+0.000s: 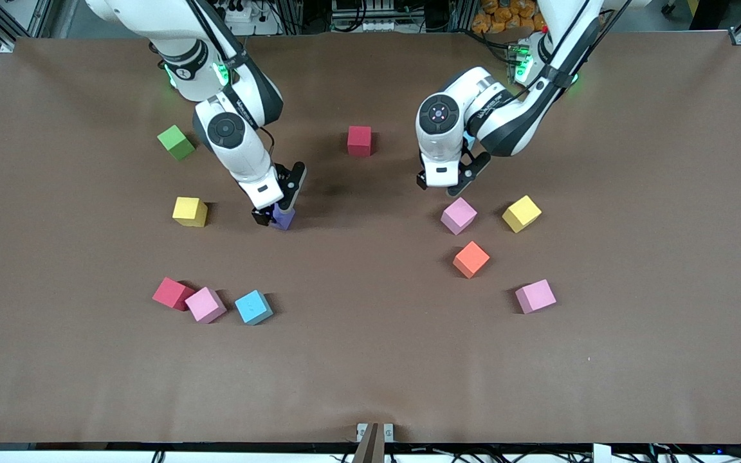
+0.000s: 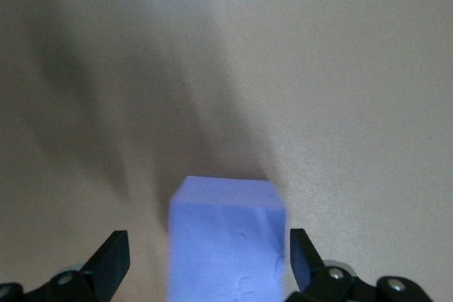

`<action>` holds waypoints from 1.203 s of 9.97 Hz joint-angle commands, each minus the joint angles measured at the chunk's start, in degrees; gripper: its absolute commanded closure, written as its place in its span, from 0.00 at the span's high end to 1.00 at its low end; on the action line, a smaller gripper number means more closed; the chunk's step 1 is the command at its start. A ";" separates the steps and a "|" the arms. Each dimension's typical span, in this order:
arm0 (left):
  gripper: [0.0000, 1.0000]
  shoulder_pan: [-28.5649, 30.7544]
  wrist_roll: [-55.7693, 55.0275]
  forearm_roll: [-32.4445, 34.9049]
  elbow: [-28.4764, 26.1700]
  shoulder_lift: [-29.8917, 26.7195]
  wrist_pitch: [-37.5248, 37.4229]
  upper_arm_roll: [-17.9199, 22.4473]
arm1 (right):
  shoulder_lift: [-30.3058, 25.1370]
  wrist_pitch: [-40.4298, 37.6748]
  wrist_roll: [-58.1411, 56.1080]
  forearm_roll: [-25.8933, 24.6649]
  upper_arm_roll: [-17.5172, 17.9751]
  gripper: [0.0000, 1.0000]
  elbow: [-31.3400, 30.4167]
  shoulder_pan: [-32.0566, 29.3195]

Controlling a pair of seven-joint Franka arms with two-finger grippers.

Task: Form number 2 with 11 blocks
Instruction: 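Grasp the blue cube with the right gripper while the left gripper reaches another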

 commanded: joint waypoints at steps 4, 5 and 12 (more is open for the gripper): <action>1.00 -0.27 -23.42 -0.20 -7.97 -3.58 10.19 -3.45 | 3.75 3.76 -1.04 -0.58 0.28 0.83 0.15 -1.75; 1.00 -0.44 -27.12 0.24 -8.77 -3.58 12.39 -4.32 | 3.22 3.50 -1.04 -0.58 0.28 0.58 0.15 -1.66; 1.00 5.61 -14.44 15.54 -14.83 -3.94 22.14 -6.53 | -7.32 -10.56 -0.52 -0.58 0.37 0.30 2.88 5.36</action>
